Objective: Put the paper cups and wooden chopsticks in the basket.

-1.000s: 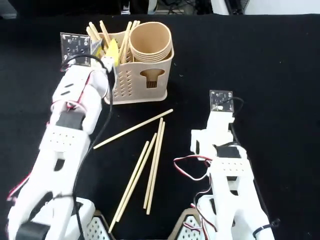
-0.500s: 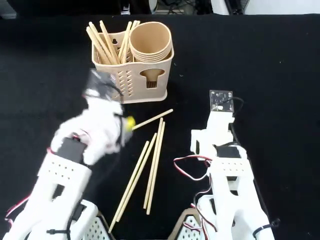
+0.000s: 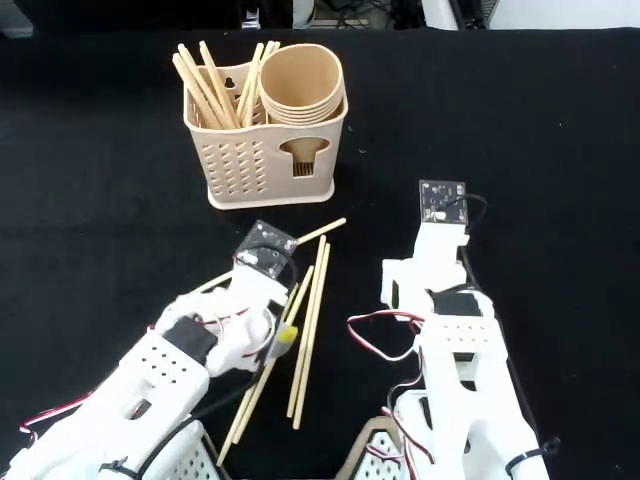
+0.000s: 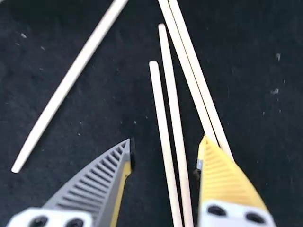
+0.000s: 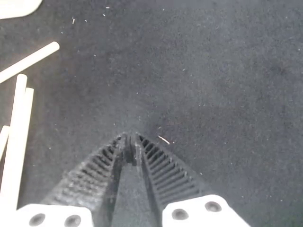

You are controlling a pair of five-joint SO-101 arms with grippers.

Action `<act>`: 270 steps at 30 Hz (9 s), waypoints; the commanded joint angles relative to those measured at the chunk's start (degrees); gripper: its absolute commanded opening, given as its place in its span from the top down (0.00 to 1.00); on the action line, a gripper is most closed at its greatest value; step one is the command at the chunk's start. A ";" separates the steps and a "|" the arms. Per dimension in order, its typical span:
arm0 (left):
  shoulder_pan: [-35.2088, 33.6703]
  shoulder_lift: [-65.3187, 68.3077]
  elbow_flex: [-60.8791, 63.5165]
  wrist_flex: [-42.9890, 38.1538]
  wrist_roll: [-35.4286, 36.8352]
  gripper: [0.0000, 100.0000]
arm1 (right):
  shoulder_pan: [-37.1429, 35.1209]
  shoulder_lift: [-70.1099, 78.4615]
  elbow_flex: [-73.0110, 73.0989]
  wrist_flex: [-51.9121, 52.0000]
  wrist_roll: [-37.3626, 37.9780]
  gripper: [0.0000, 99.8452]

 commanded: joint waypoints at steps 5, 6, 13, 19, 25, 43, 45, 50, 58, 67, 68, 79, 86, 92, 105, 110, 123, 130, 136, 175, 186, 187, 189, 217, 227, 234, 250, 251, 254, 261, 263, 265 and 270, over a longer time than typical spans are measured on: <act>0.57 9.58 -9.27 7.74 0.26 0.76 | 0.18 -1.63 -0.31 -0.79 -0.09 0.99; 0.66 11.34 -10.51 8.53 0.26 0.76 | 0.18 -1.63 -0.22 -0.79 -0.09 0.99; 4.18 15.21 -11.30 6.77 0.44 0.76 | 0.18 -1.71 0.40 -1.14 -0.09 0.99; 5.49 16.00 -10.51 6.68 0.44 0.76 | 0.18 -1.71 0.40 -1.14 -0.09 0.99; 5.41 22.33 -10.68 6.68 0.26 0.76 | 0.18 -1.80 0.40 -1.14 -0.09 0.99; 6.20 27.52 -13.05 6.68 -0.09 0.94 | 0.18 -1.80 0.57 -1.14 -0.09 0.99; 6.29 27.43 -13.05 6.68 -0.09 0.94 | 0.18 -1.80 0.48 -1.14 -0.09 0.99; 9.45 24.00 -13.14 7.65 0.00 0.94 | 0.18 -1.80 0.40 -1.14 -0.09 0.99; 9.89 13.98 -10.68 10.64 -0.09 0.97 | 0.18 -1.80 0.40 -1.14 -0.09 0.99; 9.27 11.16 -11.12 11.69 -3.25 0.97 | 0.18 -1.71 0.48 -1.14 -0.09 0.99; 9.27 11.60 -11.03 10.90 -3.25 0.97 | 0.18 -1.71 0.48 -1.14 -0.09 0.99; 7.16 25.32 -14.29 4.31 -0.09 0.86 | 0.18 -1.63 0.57 -1.14 -0.09 0.99; 7.25 30.15 -16.57 4.22 0.26 0.86 | 0.18 -1.63 0.57 -1.14 -0.09 0.99; 7.34 30.51 -16.31 4.22 0.26 0.95 | 0.18 -1.63 0.57 -1.23 -0.09 0.99; 12.09 29.98 -16.22 4.66 -0.09 0.97 | 0.18 -1.63 0.57 -1.23 -0.09 0.99; 11.56 29.89 -19.38 8.79 -2.11 0.97 | 0.18 -1.63 0.48 -1.23 -0.09 0.99; 9.63 15.30 -20.09 15.03 -6.33 0.97 | 0.18 -1.63 0.66 -2.55 -0.09 0.99; 3.03 0.62 -20.53 18.11 -12.84 0.97 | 0.18 -1.63 0.66 -2.73 -0.09 0.99; 0.84 -15.47 -20.62 16.53 -13.45 0.97 | 0.18 -1.63 1.01 -2.81 -0.09 0.99; -18.68 24.44 -38.20 -67.87 -10.81 0.97 | -2.20 -1.63 1.36 -3.60 -0.09 0.99; -20.79 25.93 -29.32 -67.43 -10.55 0.89 | -2.46 -1.63 1.36 -3.87 -0.09 0.99; -20.79 25.49 -28.00 -67.43 -10.46 0.86 | -2.46 -1.63 1.36 -3.87 -0.09 0.99; -20.70 24.53 -25.36 -67.34 -10.46 0.84 | -2.46 -1.63 1.36 -3.87 -0.09 0.99; -45.76 -31.47 -2.33 15.12 -12.66 0.84 | -9.93 -1.54 -12.09 15.56 5.89 0.91; -45.85 -32.00 9.54 13.71 -15.56 0.84 | -23.65 -0.13 -19.65 21.36 0.53 0.90; -43.82 -32.00 16.48 5.27 -9.49 0.84 | -29.89 20.26 -26.59 16.00 -9.23 0.90; -41.89 -32.00 16.75 4.66 -9.76 0.84 | -30.24 40.04 -39.25 21.63 -12.57 0.77; -41.89 -32.00 16.75 4.66 -9.76 0.84 | -30.24 40.13 -39.25 21.63 -12.57 0.78; -41.89 -32.00 16.75 4.66 -9.76 0.84 | -30.07 40.57 -39.16 21.54 -12.48 0.79; -41.89 -32.00 16.75 4.66 -9.76 0.84 | -30.24 40.57 -39.16 21.01 -12.75 0.79; -41.98 -32.00 16.75 4.66 -9.76 0.84 | -30.24 40.92 -38.73 20.31 -12.75 0.79; -42.15 -32.00 16.75 4.66 -9.76 0.84 | -30.24 42.86 -38.81 20.31 -12.75 0.79; -42.15 -32.00 16.84 4.66 -9.76 0.84 | -29.98 52.35 -43.65 22.07 -12.40 0.79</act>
